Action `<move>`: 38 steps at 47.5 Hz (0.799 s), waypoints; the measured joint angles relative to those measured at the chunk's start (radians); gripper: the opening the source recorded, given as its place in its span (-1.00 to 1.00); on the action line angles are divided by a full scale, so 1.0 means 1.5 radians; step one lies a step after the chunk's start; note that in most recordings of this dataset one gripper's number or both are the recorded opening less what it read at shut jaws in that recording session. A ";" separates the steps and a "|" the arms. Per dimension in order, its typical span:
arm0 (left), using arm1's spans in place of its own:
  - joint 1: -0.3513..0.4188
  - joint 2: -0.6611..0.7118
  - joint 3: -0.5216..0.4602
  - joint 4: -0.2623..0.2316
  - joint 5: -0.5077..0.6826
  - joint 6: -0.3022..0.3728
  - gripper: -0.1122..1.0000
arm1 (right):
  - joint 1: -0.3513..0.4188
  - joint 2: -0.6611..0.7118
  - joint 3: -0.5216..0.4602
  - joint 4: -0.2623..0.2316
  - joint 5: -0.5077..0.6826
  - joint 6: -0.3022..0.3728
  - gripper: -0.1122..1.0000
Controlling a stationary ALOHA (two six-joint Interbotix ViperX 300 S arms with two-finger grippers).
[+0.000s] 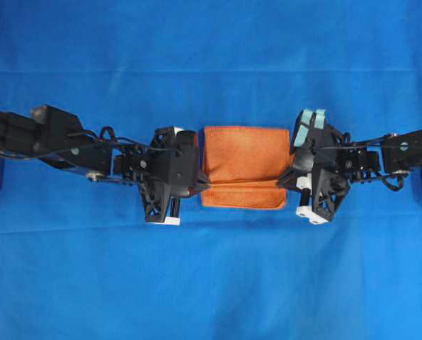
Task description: Fold the orange towel.
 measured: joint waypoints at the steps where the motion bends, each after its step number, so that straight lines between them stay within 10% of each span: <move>1: -0.001 0.000 -0.001 -0.001 -0.001 -0.001 -0.76 | 0.003 0.001 0.000 0.000 -0.001 0.000 -0.73; 17: -0.015 0.001 -0.001 0.000 -0.004 0.000 -0.75 | 0.019 0.001 -0.001 0.005 -0.011 0.000 -0.73; 24: -0.015 0.001 -0.001 0.000 -0.001 0.000 -0.39 | 0.019 0.001 -0.003 0.014 -0.012 0.000 -0.69; 32: -0.016 -0.008 0.000 0.000 0.011 0.002 0.36 | 0.030 0.001 -0.018 0.016 -0.001 -0.007 0.13; 38: -0.016 -0.049 0.002 0.000 0.053 0.004 0.36 | 0.046 -0.014 -0.038 0.012 0.041 -0.011 0.34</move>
